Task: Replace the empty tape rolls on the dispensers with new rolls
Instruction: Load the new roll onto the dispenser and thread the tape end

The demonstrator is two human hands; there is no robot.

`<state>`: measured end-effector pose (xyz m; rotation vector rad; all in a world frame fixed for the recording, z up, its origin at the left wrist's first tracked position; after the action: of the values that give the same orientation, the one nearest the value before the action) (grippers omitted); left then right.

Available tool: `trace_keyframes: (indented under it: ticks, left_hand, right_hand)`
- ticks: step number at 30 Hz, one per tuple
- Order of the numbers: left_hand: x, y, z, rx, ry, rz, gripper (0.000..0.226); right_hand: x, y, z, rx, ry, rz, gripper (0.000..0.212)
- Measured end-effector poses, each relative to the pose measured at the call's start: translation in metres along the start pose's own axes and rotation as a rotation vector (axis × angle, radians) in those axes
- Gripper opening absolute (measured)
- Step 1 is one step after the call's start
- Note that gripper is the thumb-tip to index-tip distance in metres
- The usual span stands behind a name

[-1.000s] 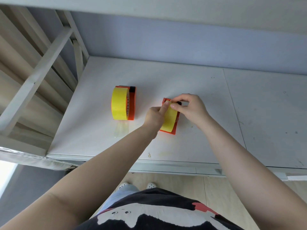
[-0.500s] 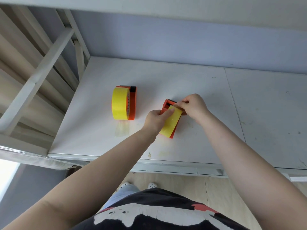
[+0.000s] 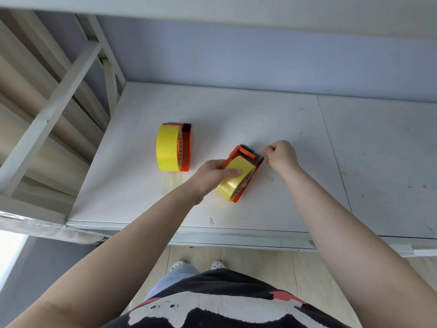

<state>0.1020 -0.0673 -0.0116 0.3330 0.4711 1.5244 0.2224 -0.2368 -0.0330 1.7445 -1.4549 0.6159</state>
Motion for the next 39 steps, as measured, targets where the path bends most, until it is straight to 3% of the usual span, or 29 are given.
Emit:
trace_keyframes:
  ticks: [3,8,13,17,26,34,37,39]
  left_hand:
    - [0.003,0.000,-0.004,0.007,-0.002,-0.020,0.049]
    - [0.002,0.004,-0.002,-0.024,-0.045,-0.036,0.025]
    - [0.002,0.011,-0.001,-0.022,-0.138,-0.089,0.035]
    - [0.007,0.020,0.001,-0.058,-0.086,-0.112,0.027]
    - [0.029,0.036,0.009,-0.157,-0.032,-0.193,0.039]
    - [0.046,0.050,0.014,-0.231,0.178,-0.240,0.023]
    - [0.055,0.051,0.022,-0.265,0.301,-0.218,0.049]
    - [0.056,0.054,0.030,-0.292,0.366,-0.249,0.048]
  right_hand:
    - [0.001,-0.001,-0.004,0.024,0.009,-0.008,0.032]
    - [-0.002,-0.009,-0.008,0.027,-0.069,-0.023,0.030]
    - [0.012,-0.024,-0.023,0.060,-0.196,0.018,0.031]
    - [0.030,-0.038,-0.020,0.048,-0.201,0.049,0.028]
    - [0.071,-0.062,0.012,-0.106,-0.359,0.185,0.037]
    - [0.089,-0.066,0.041,-0.251,-0.512,0.206,0.027]
    - [0.077,-0.061,0.049,-0.300,-0.604,0.173,0.027]
    - [0.070,-0.056,0.050,-0.314,-0.643,0.159,0.028]
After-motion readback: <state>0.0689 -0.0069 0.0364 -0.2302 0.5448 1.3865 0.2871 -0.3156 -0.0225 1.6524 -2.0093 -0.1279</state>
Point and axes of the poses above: each hand's wrist, its own y-axis away from the middle knuckle, its own x-axis out of the back of the hand, z = x × y, the point moved 3 cm from there along -y, towards the middle knuckle, and after that the axes turned 7 degrees about y, right-handed, at the moved point
